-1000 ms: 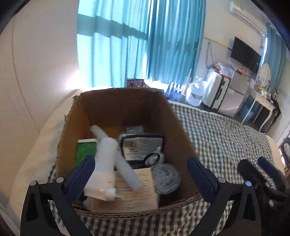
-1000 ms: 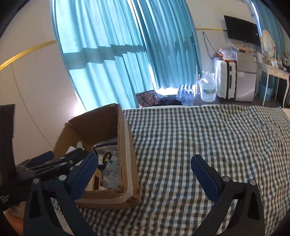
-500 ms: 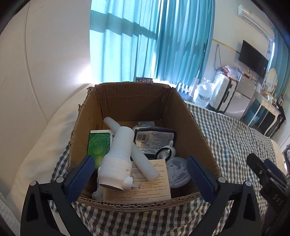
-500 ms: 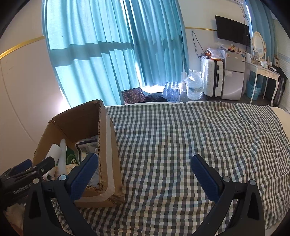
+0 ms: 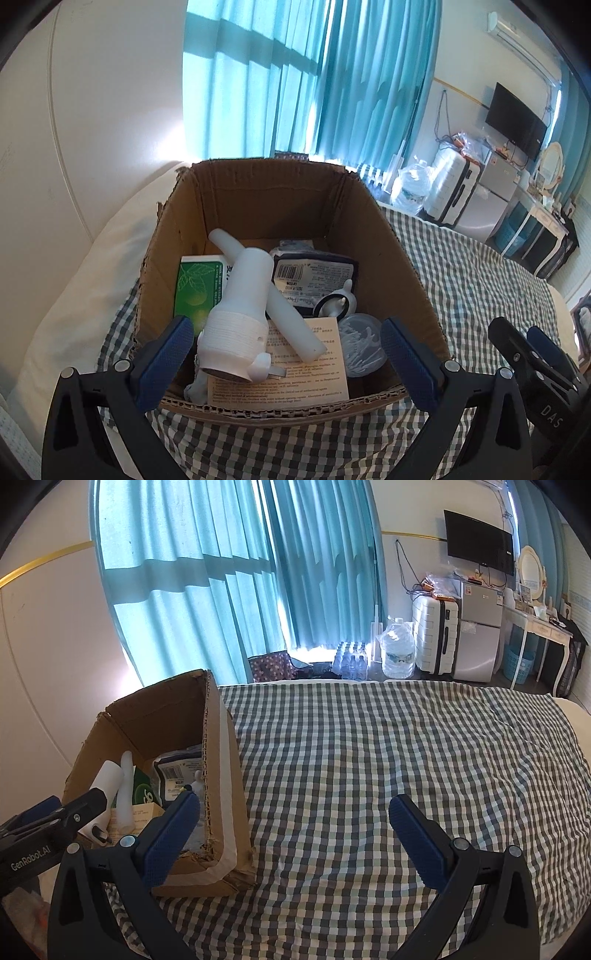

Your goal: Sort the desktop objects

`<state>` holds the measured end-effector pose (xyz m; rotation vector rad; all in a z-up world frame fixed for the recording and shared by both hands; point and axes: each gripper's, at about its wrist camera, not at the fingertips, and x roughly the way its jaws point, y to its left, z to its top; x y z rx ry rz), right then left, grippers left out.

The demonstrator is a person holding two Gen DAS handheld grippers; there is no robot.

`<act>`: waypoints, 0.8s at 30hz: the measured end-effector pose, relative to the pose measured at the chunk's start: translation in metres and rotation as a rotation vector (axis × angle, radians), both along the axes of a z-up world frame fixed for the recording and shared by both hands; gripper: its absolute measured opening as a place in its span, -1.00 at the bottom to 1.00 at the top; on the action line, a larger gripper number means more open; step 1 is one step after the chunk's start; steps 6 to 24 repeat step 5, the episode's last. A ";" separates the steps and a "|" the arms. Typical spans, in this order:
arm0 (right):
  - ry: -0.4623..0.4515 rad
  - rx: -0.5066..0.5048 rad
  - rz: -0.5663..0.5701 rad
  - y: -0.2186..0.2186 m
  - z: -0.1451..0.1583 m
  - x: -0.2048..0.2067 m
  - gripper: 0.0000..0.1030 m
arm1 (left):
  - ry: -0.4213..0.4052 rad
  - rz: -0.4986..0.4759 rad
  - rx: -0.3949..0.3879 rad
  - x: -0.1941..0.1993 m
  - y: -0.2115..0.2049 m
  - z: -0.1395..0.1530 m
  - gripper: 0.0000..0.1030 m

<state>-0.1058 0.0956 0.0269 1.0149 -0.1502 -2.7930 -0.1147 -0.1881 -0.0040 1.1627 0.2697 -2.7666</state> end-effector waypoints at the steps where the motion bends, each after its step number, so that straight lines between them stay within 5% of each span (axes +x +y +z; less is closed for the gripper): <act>1: -0.001 -0.002 0.000 -0.002 0.000 -0.001 1.00 | -0.006 -0.013 0.012 0.001 -0.001 -0.002 1.00; 24: -0.006 -0.007 0.000 -0.003 -0.001 -0.001 1.00 | 0.002 -0.027 -0.008 0.002 0.002 -0.003 1.00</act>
